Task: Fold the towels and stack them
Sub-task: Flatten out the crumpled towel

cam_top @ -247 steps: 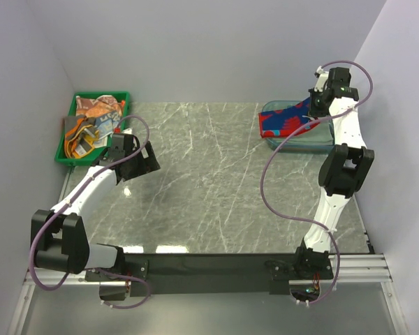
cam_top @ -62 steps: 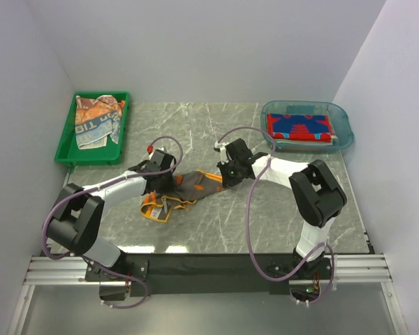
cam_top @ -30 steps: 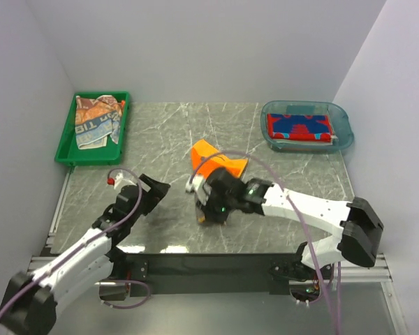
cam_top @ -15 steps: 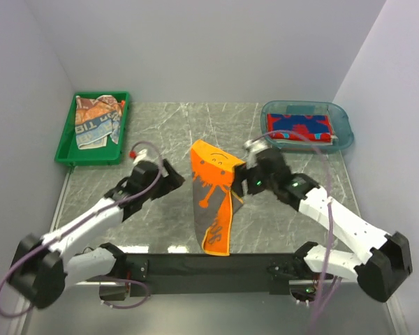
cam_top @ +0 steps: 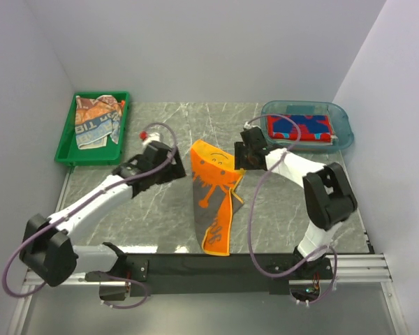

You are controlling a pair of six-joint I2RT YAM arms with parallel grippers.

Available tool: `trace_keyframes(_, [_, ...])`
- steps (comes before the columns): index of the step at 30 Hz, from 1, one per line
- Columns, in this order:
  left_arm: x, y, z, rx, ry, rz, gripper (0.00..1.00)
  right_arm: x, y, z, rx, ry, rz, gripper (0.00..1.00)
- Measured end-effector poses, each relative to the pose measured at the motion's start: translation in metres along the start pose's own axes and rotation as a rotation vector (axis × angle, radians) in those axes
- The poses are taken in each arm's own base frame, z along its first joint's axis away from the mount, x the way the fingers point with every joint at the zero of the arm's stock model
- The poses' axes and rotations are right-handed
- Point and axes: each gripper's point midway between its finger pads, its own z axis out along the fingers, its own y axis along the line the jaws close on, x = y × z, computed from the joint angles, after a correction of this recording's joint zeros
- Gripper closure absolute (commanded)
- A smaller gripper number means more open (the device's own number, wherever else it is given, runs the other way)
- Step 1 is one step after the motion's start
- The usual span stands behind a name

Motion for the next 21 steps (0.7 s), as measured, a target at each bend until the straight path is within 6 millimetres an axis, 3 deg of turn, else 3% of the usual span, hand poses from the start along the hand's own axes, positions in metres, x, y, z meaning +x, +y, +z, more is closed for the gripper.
trace_keyframes(5, [-0.058,0.051,-0.029,-0.087,-0.139,-0.058,0.00,-0.011,-0.002,0.027,0.060,0.008,0.013,0.38])
trace_keyframes(9, [-0.087,0.080,-0.055,-0.127,-0.254,-0.088,0.00,-0.013,-0.005,0.041,0.100,0.015,0.026,0.44])
trace_keyframes(13, [-0.083,0.093,-0.061,-0.138,-0.279,-0.077,0.01,0.003,-0.012,0.054,0.136,0.059,0.031,0.52])
trace_keyframes(16, [-0.074,0.103,-0.055,-0.163,-0.251,-0.069,0.01,0.001,-0.012,0.056,0.145,0.056,0.041,0.74])
trace_keyframes(17, [-0.073,0.106,-0.054,-0.172,-0.247,-0.068,0.01,0.001,-0.012,0.057,0.146,0.053,0.043,0.87])
trace_keyframes(21, [-0.078,0.118,-0.055,-0.190,-0.257,-0.085,0.00,0.000,-0.011,0.057,0.145,0.048,0.055,0.99])
